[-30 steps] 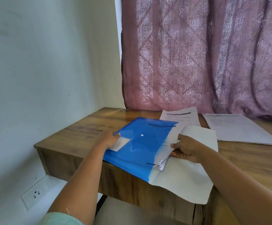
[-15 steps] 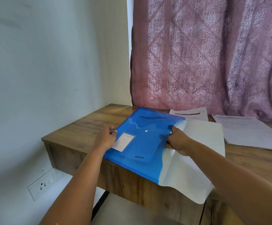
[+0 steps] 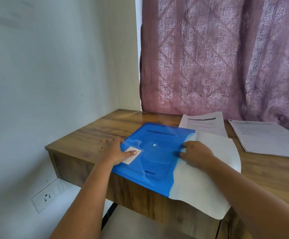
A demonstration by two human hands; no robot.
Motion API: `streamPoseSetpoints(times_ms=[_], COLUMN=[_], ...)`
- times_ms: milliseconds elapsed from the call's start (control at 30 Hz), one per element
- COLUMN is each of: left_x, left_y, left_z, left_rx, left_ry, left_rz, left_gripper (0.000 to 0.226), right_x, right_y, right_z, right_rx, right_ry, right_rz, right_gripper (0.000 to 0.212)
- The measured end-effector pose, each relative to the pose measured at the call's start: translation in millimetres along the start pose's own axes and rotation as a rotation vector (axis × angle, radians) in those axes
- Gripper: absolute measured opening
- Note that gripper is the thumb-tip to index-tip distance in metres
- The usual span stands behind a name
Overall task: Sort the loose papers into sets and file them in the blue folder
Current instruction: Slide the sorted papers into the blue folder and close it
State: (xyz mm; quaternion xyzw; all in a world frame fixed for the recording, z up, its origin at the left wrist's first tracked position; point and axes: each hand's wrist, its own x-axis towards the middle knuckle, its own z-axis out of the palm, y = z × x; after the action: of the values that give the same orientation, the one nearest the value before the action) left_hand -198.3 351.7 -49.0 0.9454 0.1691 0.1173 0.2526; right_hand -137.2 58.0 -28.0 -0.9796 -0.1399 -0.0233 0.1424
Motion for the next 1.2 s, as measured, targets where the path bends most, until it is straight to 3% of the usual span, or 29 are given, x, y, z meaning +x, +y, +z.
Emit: streamPoseSetpoints(times_ms=[133, 233, 333, 433, 533, 633, 767, 867, 933, 1033, 1200], left_x=[2.2, 3.9, 4.6, 11.4, 30.0, 50.9, 79.3, 108.7, 127.9, 133.2, 148.8], left_y=[0.3, 21.3, 61.8, 106.1, 143.4, 179.3, 211.9, 225.2, 229.3, 237.5, 242.8], left_z=[-11.9, -33.4, -44.4, -36.1, -8.0, 27.8, 67.6, 87.7, 103.9, 118.5, 137.4], left_rx=[0.105, 0.244, 0.241, 0.066, -0.044, 0.011, 0.031, -0.073, -0.11, -0.037, -0.048], left_ry=[-0.128, -0.243, -0.196, -0.153, -0.179, -0.214, -0.238, -0.196, -0.185, -0.232, -0.259], left_rz=[-0.016, 0.026, 0.161, 0.311, 0.351, 0.366, 0.256, 0.196, 0.163, 0.149, 0.043], left_gripper=[0.085, 0.094, 0.08, 0.066, 0.05, 0.052, 0.053, 0.051, 0.05, 0.05, 0.044], right_x=[9.2, 24.8, 40.9, 53.6, 61.4, 65.8, 69.4, 81.7, 89.3, 91.5, 93.0], right_y=[37.7, 71.4, 96.8, 114.3, 128.1, 137.0, 143.3, 148.6, 149.0, 144.7, 143.8], right_z=[-33.4, -49.2, -53.4, -45.0, -26.5, -23.6, -25.4, -15.8, -10.6, -8.1, -6.1], right_rx=[0.07, 0.078, 0.227, 0.169, 0.053, 0.065, 0.051, -0.042, -0.08, -0.08, -0.056], right_ry=[-0.039, 0.036, 0.192, 0.3, 0.206, 0.16, 0.108, 0.01, -0.024, -0.006, 0.027], right_rz=[0.01, 0.089, 0.186, 0.311, 0.401, 0.344, 0.277, 0.254, 0.253, 0.253, 0.253], right_gripper=[0.027, 0.021, 0.019, 0.036, 0.057, 0.062, 0.059, 0.045, 0.046, 0.056, 0.049])
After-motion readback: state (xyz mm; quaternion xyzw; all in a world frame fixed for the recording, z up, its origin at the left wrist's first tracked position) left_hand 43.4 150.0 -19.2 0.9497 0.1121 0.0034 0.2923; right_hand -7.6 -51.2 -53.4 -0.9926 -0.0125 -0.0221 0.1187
